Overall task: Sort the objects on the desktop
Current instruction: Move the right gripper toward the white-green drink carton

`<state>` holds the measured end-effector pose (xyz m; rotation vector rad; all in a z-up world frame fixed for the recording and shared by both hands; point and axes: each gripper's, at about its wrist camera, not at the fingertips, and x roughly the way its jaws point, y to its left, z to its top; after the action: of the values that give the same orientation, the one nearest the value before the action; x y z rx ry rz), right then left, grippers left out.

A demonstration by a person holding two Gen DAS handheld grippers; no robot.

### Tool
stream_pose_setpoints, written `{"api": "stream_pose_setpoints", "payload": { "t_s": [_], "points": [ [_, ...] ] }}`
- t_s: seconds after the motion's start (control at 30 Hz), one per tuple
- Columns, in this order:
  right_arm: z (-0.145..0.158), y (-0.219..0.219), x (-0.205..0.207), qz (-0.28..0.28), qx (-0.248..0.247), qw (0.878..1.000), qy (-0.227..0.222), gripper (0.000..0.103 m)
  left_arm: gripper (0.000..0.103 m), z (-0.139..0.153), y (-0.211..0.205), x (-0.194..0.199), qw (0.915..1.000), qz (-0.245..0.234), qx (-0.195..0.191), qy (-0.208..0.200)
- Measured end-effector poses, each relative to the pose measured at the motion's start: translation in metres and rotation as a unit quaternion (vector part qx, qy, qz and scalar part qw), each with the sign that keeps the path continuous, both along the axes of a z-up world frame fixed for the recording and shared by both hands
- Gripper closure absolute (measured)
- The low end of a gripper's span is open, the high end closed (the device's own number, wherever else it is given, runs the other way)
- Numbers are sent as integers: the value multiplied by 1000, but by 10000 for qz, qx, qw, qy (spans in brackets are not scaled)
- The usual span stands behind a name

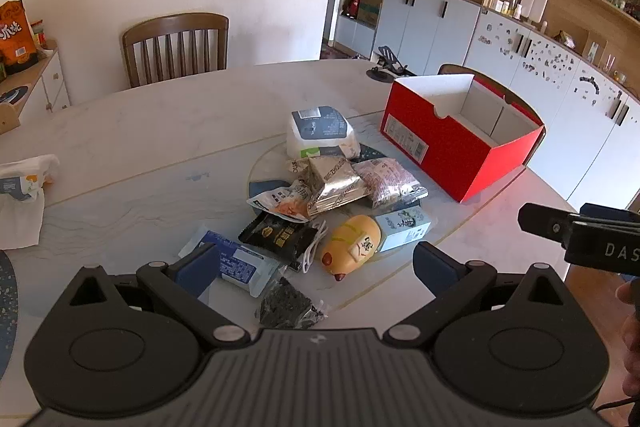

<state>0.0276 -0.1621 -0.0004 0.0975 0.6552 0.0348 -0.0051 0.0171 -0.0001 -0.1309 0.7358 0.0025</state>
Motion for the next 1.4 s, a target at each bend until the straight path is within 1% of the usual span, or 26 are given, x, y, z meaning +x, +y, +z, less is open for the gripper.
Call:
{"api": "stream_pose_setpoints", "payload": {
  "t_s": [0.1, 0.23, 0.5, 0.7, 0.8, 0.87, 0.97, 1.13, 1.33, 1.4],
  "points": [
    [0, 1, 2, 33, -9, 10000, 24, 1, 0, 1, 3, 0, 10000, 36, -22, 8],
    [-2, 2, 4, 70, -13, 10000, 46, 1, 0, 2, 6, -1, 9998, 61, -158, -49],
    [-6, -1, 11, 109, 4, 9999, 77, 3, 0, 2, 3, 3, 9999, 28, -120, -75],
    [-11, -2, 17, 246, 3, 9996, 102, 3, 0, 0, 1, 11, 10000, 20, -78, 27],
    [-12, -3, 21, 281, 8, 9995, 122, 4, 0, 1, 3, 14, 9997, -42, -234, -15],
    [-13, -5, 25, 304, 46, 9994, 140, 4, 0, 2, 3, 15, 9997, -56, -228, -66],
    [-15, -6, 30, 368, 61, 9992, 167, 5, 0, 0, 2, 19, 9997, 3, -244, -62],
    [-19, -9, 39, 518, 78, 9984, 219, 5, 0, -6, 6, 29, 9993, 200, -324, 58],
    [-24, -12, 51, 749, 73, 9968, 251, 7, 0, -14, 2, 38, 9995, 296, -78, 78],
    [-26, -13, 55, 809, 61, 9963, 267, 7, 0, -18, 2, 41, 9995, 306, -62, 47]
  ]
}}
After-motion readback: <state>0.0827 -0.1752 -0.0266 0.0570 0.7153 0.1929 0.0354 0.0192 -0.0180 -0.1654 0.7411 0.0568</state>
